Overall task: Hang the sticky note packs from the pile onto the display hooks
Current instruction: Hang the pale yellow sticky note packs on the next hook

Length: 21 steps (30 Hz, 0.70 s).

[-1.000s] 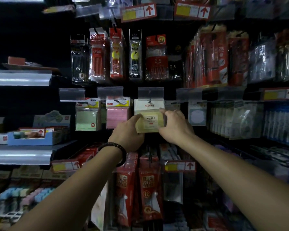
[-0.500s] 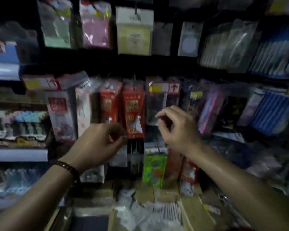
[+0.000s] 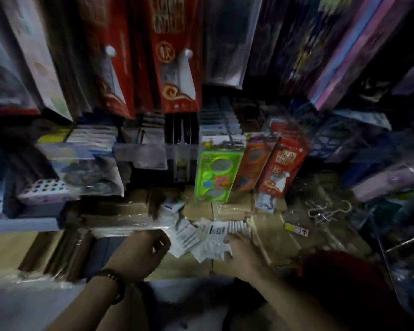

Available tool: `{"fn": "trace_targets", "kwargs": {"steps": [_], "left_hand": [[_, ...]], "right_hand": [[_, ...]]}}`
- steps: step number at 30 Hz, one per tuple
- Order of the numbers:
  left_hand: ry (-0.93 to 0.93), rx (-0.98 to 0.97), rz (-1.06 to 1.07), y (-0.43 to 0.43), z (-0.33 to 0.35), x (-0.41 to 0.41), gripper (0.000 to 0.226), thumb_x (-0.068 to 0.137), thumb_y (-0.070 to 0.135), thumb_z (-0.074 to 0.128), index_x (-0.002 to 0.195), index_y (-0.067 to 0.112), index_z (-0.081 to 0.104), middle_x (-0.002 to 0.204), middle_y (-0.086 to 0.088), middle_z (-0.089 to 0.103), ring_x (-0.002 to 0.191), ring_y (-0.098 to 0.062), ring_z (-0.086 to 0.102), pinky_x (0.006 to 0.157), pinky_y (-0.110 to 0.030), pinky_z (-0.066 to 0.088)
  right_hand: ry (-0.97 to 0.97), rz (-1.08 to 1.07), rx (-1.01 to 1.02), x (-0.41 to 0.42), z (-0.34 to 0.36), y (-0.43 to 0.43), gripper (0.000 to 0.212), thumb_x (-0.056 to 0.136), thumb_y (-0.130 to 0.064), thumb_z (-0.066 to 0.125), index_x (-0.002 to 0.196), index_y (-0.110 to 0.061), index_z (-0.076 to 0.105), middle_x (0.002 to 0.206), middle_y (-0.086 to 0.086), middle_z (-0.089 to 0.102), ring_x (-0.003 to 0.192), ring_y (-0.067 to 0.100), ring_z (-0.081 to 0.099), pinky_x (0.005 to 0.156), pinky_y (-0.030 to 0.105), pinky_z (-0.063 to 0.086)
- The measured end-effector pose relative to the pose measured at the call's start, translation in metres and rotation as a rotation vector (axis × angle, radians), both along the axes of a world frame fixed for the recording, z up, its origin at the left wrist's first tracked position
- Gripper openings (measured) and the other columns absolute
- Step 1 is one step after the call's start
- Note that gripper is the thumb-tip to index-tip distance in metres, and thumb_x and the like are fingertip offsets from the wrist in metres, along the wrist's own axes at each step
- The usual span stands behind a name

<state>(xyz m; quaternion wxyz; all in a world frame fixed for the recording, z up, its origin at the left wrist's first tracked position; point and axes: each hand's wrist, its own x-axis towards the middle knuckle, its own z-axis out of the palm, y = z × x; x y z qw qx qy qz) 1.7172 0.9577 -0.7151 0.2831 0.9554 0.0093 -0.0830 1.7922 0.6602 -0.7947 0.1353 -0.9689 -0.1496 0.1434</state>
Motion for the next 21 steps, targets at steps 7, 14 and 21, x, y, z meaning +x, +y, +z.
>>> {"fn": "trace_targets", "kwargs": {"steps": [7,14,21], "left_hand": [[0.192,0.081,-0.068,-0.036,-0.08,0.031,0.025,0.093,0.057,0.044,0.104,0.047,0.064,0.094,0.021,0.072,0.086,-0.008,0.07,0.075,-0.037,0.061],[0.349,0.12,-0.133,-0.043,-0.111,0.028,0.017,0.104,0.044,0.052,0.115,0.042,0.064,0.116,0.011,0.071,0.107,-0.015,0.07,0.084,-0.032,0.056],[0.396,0.06,-0.174,-0.045,-0.124,0.044,0.014,0.104,0.043,0.058,0.115,0.041,0.067,0.112,0.014,0.075,0.1,-0.007,0.07,0.084,-0.029,0.057]], "right_hand": [[0.093,0.094,-0.239,0.027,-0.093,0.017,0.055,0.093,-0.023,0.068,0.145,-0.018,0.048,0.149,0.017,0.043,0.133,0.039,0.05,0.101,0.044,0.054],[0.026,0.13,-0.459,0.084,-0.155,0.018,0.081,0.098,-0.036,0.069,0.16,-0.008,0.025,0.168,0.035,0.014,0.154,0.057,0.019,0.127,0.063,0.022],[0.048,-0.043,-0.418,0.09,-0.193,0.027,0.083,0.09,-0.026,0.076,0.16,-0.017,0.032,0.171,0.032,0.016,0.156,0.056,0.02,0.129,0.066,0.013]]}}
